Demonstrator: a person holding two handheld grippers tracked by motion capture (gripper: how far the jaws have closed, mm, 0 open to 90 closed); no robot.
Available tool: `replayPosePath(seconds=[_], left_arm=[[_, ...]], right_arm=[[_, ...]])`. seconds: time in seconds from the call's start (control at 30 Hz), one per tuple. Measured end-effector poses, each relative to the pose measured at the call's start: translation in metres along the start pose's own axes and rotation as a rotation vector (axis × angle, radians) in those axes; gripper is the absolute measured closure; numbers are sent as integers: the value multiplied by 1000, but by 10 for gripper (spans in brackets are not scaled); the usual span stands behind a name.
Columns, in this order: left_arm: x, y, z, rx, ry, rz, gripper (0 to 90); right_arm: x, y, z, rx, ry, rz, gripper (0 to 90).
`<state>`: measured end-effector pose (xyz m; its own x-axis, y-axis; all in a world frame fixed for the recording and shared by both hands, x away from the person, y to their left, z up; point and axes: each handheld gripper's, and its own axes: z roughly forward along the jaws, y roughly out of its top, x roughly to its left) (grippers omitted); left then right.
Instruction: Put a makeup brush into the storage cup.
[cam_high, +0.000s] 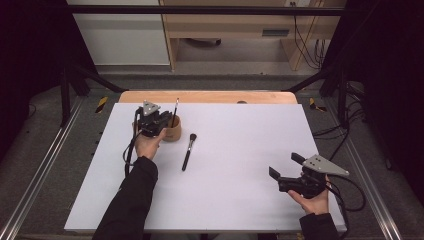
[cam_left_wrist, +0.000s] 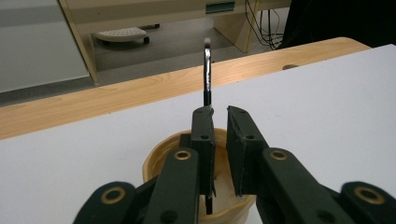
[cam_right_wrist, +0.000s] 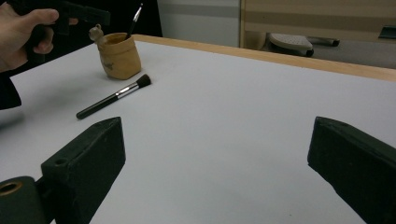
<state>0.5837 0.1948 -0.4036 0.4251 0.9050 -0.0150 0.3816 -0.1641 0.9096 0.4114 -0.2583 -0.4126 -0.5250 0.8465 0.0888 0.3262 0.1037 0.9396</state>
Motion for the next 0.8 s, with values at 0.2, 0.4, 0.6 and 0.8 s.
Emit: replayPosePath(seconds=[0.2, 0.4, 0.6, 0.8], left_arm=[[-2, 3, -18, -28, -27, 14, 680], [0, 7, -42, -61, -63, 14, 494], [1, 4, -67, -70, -100, 28, 365], [1, -6, -93, -84, -129, 34, 274]], right_arm=[[0, 1, -1, -2, 1, 0, 46], [0, 2, -2, -10, 0, 0, 44], [0, 3, -3, -12, 2, -3, 43], [0, 3, -3, -12, 1, 0, 43]])
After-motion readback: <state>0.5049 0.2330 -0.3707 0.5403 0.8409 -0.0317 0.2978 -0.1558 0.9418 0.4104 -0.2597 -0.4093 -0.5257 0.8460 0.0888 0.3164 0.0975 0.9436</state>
